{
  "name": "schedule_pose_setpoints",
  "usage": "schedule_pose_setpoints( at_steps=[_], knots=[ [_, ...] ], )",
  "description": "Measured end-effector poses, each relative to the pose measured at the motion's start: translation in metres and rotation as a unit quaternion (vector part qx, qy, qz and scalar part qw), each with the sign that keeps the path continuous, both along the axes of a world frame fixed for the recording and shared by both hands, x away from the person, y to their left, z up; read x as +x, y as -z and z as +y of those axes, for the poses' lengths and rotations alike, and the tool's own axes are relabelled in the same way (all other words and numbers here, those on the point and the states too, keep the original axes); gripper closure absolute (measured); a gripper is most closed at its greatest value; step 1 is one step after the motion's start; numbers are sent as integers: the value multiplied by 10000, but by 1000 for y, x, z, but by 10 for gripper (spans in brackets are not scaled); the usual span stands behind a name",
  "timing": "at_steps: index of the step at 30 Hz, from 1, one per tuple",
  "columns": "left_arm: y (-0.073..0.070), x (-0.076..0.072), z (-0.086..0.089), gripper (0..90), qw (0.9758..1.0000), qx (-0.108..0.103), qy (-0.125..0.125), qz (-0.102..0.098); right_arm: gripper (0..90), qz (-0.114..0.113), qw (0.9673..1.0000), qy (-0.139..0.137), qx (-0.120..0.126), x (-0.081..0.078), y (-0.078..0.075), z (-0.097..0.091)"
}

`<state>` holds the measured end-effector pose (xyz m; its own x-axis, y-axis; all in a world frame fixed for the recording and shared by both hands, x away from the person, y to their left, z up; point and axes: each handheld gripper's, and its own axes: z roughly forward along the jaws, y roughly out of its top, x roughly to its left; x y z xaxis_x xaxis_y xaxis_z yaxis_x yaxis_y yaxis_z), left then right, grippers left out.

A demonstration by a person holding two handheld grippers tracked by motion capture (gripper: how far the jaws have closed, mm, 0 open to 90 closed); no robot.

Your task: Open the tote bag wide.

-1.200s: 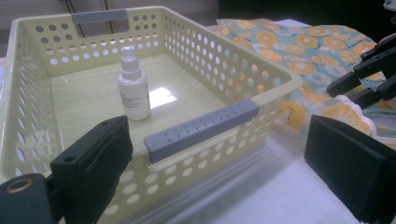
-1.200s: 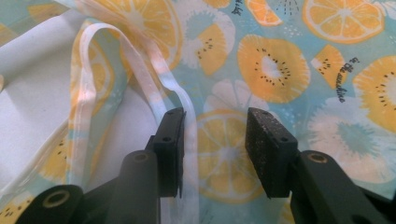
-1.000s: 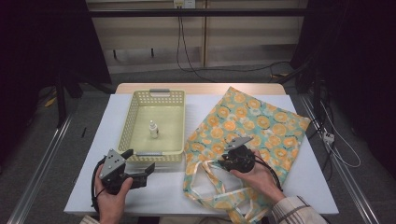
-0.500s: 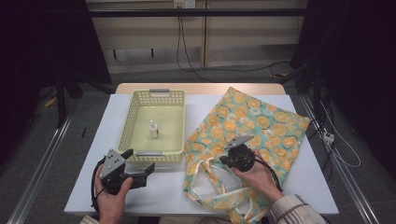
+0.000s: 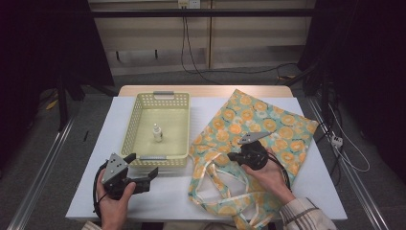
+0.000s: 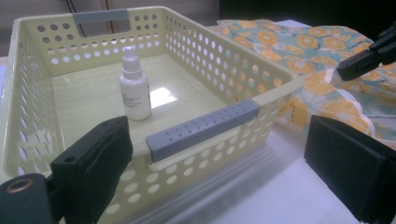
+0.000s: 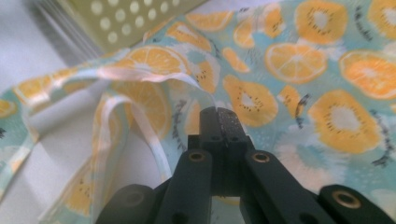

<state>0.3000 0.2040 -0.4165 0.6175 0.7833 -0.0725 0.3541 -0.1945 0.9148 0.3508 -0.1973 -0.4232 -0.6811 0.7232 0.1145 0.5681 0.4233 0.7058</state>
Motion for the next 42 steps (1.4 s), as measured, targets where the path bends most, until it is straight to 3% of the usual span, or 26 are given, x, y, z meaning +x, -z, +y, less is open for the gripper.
schedule_pose_setpoints(
  at_steps=[18,28,42],
  knots=[
    [-1,-1,1,71,10000,-33,-25,-47,900,-297,9974,195,633,12,-36,-16],
    [-1,-1,1,71,10000,-13,-7,-50,900,-591,9928,367,971,23,-62,-26],
    [0,0,1,71,10000,6,-4,-38,900,-839,9866,571,1280,39,-85,-40]
  ],
)
